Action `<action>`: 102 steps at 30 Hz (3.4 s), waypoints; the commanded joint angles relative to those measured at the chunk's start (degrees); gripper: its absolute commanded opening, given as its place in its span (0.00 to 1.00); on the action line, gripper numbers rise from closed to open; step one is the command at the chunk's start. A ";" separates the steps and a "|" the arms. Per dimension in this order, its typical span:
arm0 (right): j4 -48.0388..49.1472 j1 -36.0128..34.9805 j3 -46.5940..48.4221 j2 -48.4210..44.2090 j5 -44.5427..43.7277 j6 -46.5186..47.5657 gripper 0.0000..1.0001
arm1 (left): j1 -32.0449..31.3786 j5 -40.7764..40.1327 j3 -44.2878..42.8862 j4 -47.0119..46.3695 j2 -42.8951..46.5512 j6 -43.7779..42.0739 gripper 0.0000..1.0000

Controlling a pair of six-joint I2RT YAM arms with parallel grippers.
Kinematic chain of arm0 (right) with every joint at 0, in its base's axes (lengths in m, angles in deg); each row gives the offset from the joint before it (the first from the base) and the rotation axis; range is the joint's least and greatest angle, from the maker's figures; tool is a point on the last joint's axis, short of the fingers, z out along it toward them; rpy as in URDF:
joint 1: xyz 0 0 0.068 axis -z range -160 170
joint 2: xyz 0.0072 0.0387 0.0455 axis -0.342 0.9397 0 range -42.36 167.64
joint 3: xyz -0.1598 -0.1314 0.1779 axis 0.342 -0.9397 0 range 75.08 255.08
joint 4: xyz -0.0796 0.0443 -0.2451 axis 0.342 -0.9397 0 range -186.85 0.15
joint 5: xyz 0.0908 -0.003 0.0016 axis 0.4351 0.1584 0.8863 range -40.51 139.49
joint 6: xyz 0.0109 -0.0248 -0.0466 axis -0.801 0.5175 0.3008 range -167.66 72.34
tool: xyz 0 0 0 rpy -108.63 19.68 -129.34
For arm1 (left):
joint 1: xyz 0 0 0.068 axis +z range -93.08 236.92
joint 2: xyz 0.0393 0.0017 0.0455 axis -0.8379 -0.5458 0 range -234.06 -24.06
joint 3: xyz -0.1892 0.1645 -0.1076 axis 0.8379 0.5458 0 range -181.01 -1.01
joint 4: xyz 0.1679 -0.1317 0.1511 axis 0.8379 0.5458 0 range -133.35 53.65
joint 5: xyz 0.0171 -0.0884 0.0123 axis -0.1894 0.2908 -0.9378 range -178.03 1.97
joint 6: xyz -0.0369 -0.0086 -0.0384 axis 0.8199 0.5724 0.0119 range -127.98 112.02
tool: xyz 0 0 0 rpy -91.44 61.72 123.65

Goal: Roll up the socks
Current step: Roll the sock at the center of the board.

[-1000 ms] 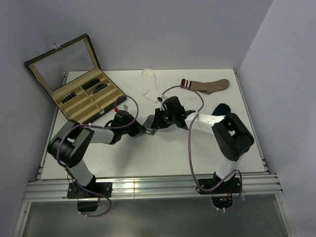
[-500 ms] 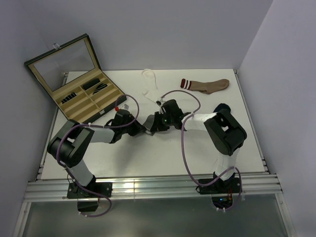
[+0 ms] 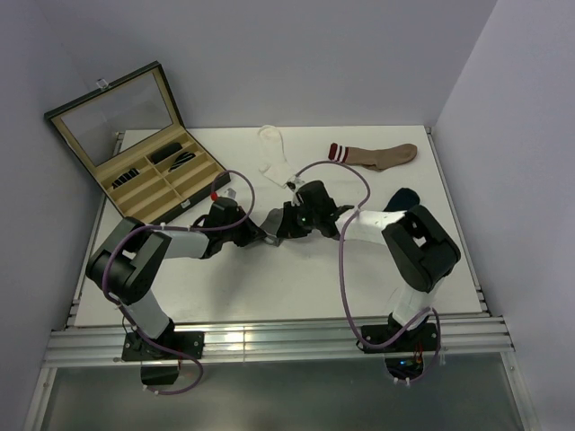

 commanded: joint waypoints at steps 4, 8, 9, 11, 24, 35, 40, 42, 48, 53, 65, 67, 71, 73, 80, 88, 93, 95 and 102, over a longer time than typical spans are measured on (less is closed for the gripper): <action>0.92 -1.32 3.45 -1.70 1.74 0.14 0.17 | -0.37 -1.28 -1.51 2.81 -0.22 -2.18 0.07; 1.89 -1.50 4.16 0.23 4.38 -0.92 0.17 | -0.46 -1.10 -1.86 3.07 -0.39 -2.35 0.07; 2.06 -1.50 4.07 0.76 4.73 -1.09 0.17 | -0.46 -1.10 -1.95 3.07 -0.48 -2.27 0.07; 3.03 -1.50 3.63 1.99 5.96 -1.36 0.17 | -0.46 -1.10 -1.95 3.16 -0.39 -2.36 0.07; 0.31 -0.71 0.91 1.74 -0.18 0.57 0.16 | -0.46 -1.19 -2.13 3.51 -0.13 -2.80 0.07; -3.82 -1.93 2.05 -0.55 -6.25 4.79 0.17 | -0.46 -0.49 -2.83 4.04 -0.30 -3.15 0.07; -3.38 -4.30 1.61 -3.97 -9.58 8.65 0.19 | -0.46 -0.23 -3.79 5.09 -0.57 -3.32 0.07; -3.73 -6.75 1.61 -5.91 -13.26 11.54 0.21 | -0.54 -0.14 -3.97 5.53 -0.66 -3.50 0.07; -2.42 -12.48 1.08 -7.67 -20.40 17.36 0.35 | -0.54 0.04 -4.15 5.80 -0.66 -3.50 0.07; -1.10 -14.86 1.34 -6.01 -24.97 20.79 0.39 | -0.54 0.30 -4.32 5.80 -0.57 -3.50 0.07; 1.19 -15.12 1.87 -1.97 -22.95 24.04 0.39 | -0.54 0.48 -4.50 6.06 -0.66 -3.85 0.07; 0.84 -15.12 2.13 -1.44 -22.60 24.04 0.39 | -0.54 0.48 -4.59 6.24 -0.75 -3.94 0.07; 1.10 -15.12 2.22 -0.29 -22.77 24.13 0.39 | -0.54 0.48 -4.76 6.41 -0.83 -4.03 0.07; 1.01 -15.03 2.31 0.58 -23.30 24.13 0.39 | -0.54 0.57 -4.76 6.32 -0.83 -3.85 0.07; 2.51 -15.03 1.52 2.17 -25.85 22.90 0.38 | -0.54 0.56 -4.76 6.50 -0.66 -4.03 0.06; 1.98 -14.33 1.78 3.14 -27.00 22.11 0.28 | -0.63 0.48 -4.50 6.50 -0.39 -4.03 0.06; 1.10 -12.66 1.96 3.49 -25.51 20.71 0.06 | -0.63 0.39 -4.32 6.59 0.04 -4.38 0.07; 0.14 -11.87 2.31 3.49 -23.23 19.83 0.00 | -0.54 0.30 -4.06 6.24 0.48 -4.38 0.08; -5.40 -4.32 6.08 6.12 -3.82 14.03 0.00 | -0.63 0.13 -2.30 4.39 5.31 -4.38 0.26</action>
